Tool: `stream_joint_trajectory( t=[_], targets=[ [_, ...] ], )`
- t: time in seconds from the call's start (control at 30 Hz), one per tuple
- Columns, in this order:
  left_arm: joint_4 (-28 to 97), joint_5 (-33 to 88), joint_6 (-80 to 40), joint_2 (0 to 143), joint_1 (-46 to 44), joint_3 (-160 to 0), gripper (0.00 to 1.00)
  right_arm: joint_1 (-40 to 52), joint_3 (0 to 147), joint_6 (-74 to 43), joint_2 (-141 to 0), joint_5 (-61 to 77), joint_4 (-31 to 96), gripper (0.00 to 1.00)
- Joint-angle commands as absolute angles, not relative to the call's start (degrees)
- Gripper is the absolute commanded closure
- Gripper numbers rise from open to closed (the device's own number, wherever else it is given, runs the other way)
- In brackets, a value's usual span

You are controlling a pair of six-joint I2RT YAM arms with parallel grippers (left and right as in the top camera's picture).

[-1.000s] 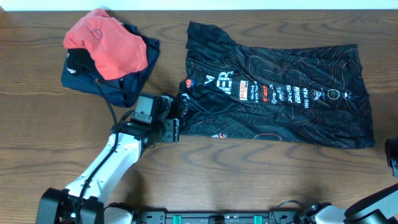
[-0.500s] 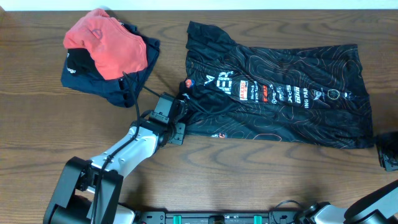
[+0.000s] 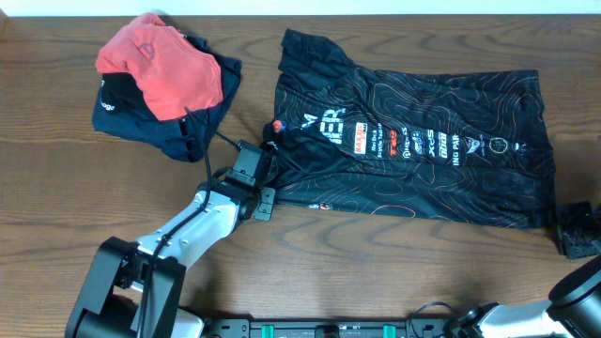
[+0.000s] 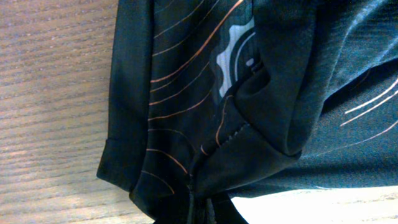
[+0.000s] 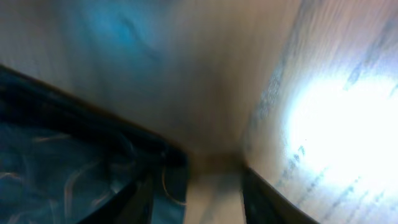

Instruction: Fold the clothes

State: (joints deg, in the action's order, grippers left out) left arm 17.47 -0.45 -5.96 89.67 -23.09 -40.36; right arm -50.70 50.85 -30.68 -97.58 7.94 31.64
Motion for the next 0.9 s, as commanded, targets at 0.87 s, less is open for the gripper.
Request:
stream_joint_trajectory(
  t=[0.87],
  targets=[
    [35.83,-1.93,-6.92,74.13,-23.22,-42.89,0.94,-53.41,63.11,-32.75,-87.35,3.07,45.76,0.99]
  ],
)
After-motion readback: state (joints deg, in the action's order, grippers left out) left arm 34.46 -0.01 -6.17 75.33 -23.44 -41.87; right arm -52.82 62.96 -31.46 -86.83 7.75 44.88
